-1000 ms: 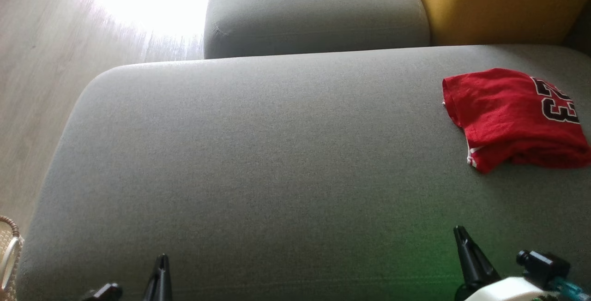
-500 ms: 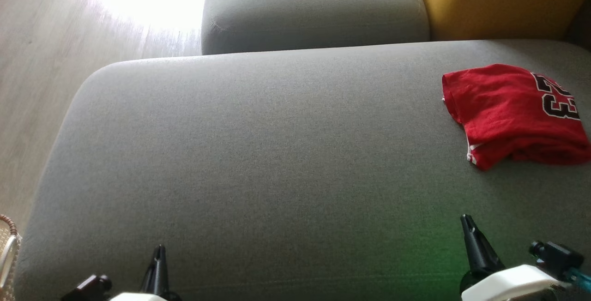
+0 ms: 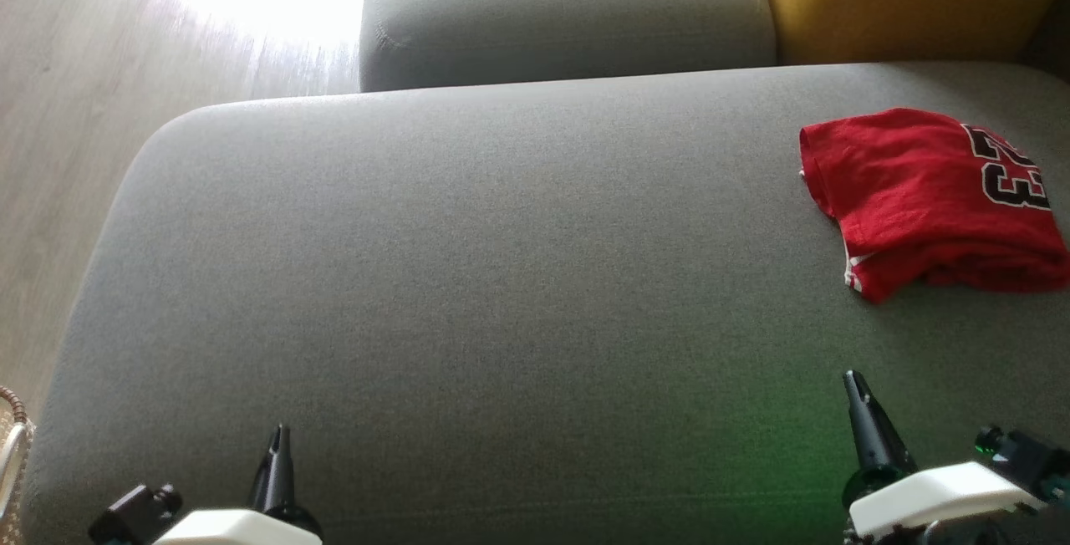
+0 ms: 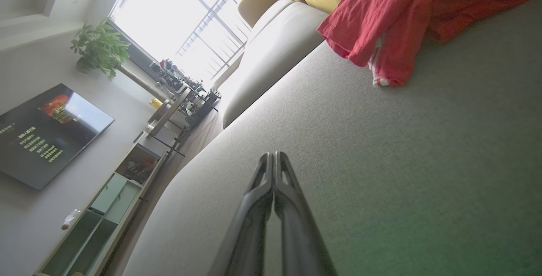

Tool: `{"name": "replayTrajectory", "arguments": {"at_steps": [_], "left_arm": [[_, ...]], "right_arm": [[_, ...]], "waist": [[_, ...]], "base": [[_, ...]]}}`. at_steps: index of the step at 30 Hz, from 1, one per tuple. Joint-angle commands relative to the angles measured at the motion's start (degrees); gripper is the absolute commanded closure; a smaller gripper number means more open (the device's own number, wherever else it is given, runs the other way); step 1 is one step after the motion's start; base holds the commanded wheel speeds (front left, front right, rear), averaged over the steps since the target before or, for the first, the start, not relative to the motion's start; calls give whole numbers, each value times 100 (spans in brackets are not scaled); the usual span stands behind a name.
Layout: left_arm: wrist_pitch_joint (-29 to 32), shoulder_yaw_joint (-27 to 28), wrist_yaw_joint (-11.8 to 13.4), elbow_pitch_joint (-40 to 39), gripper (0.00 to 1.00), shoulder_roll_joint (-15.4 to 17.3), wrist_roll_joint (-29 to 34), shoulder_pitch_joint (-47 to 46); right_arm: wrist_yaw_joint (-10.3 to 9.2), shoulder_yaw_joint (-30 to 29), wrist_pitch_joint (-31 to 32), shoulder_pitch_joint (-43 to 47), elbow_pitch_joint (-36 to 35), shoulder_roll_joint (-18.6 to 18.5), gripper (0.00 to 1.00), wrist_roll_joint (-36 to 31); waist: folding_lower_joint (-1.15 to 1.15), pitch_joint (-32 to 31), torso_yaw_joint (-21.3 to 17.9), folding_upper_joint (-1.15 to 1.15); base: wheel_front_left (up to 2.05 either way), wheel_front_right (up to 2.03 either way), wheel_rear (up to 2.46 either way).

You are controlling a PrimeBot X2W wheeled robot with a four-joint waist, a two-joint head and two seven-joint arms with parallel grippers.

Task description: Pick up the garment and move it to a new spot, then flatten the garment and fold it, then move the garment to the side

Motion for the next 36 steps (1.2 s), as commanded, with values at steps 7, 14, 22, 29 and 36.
{"name": "replayTrajectory", "arguments": {"at_steps": [7, 14, 22, 29, 36], "left_arm": [[115, 244, -104, -105, 100, 96, -526, -486], [227, 333, -171, -66, 100, 99, -977, -611], [359, 438, -250, -21, 100, 99, -1493, -755], [476, 532, -318, 19, 100, 98, -1942, -881], [594, 627, -386, 59, 100, 96, -2389, -1007]], "right_arm": [[-1, -14, 127, -373, -212, -41, 100, 561], [-1, -43, 242, -452, -216, -44, 100, 1039], [-1, -76, 374, -544, -221, -47, 100, 1589], [-1, -105, 490, -623, -225, -50, 100, 2068], [-2, -134, 605, -703, -229, -53, 100, 2548]], "waist": [[0, 39, -13, 0], [0, 78, -26, 0], [0, 123, -42, 0], [0, 163, -55, 0], [0, 202, -69, 0]], "base": [[0, 0, 0], [0, 0, 0], [0, 0, 0], [0, 0, 0], [0, 0, 0]]}}
